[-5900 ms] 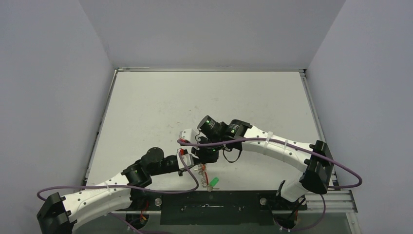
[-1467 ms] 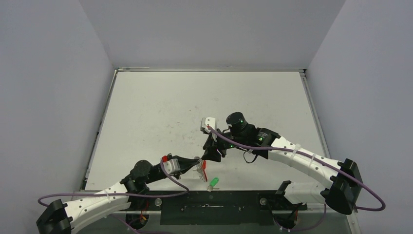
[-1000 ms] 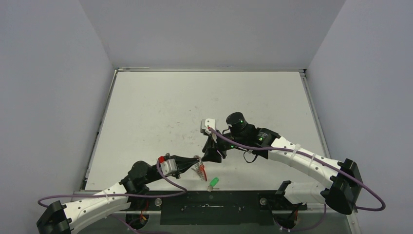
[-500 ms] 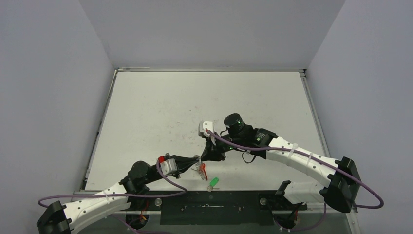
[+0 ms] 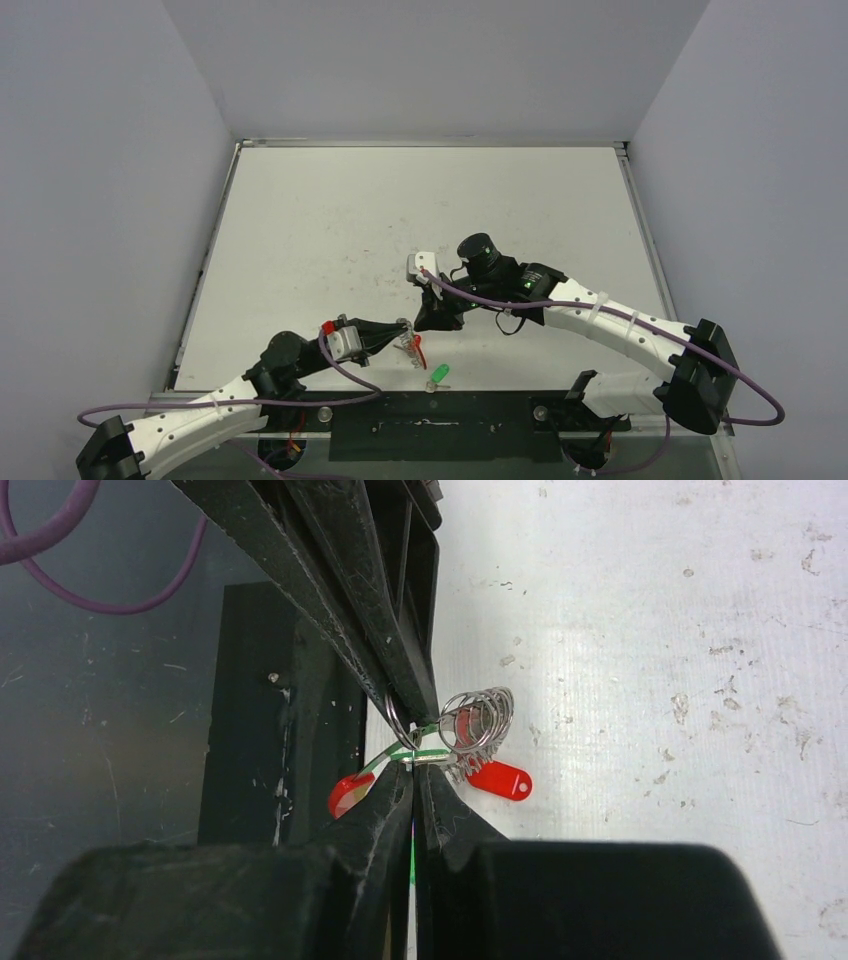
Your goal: Put the keys on the keyring
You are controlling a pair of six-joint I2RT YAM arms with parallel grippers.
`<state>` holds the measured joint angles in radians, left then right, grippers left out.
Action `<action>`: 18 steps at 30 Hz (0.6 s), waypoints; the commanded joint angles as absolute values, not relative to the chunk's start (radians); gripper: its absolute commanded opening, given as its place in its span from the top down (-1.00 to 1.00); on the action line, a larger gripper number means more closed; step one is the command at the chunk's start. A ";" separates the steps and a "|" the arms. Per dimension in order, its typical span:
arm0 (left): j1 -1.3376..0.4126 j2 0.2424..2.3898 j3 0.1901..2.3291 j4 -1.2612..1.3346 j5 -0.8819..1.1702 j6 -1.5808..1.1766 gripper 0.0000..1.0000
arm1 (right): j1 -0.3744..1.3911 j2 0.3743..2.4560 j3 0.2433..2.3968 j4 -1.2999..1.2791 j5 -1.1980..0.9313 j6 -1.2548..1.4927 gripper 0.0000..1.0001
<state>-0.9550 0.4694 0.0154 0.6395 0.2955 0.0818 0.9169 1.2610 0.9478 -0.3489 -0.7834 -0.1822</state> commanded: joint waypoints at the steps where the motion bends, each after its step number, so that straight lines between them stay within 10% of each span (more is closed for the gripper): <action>1: -0.961 0.449 0.032 0.699 0.284 0.070 1.00 | 0.915 1.261 0.935 -0.335 -0.767 -0.208 1.00; 18: -0.960 0.440 0.031 0.709 0.295 0.065 1.00 | 0.911 1.303 0.931 -0.291 -0.745 -0.191 0.98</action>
<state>-0.9562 0.4572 0.0154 0.6224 0.2962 0.0807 0.9157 1.3071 0.9417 -0.3313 -0.7643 -0.1936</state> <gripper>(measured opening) 0.017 0.027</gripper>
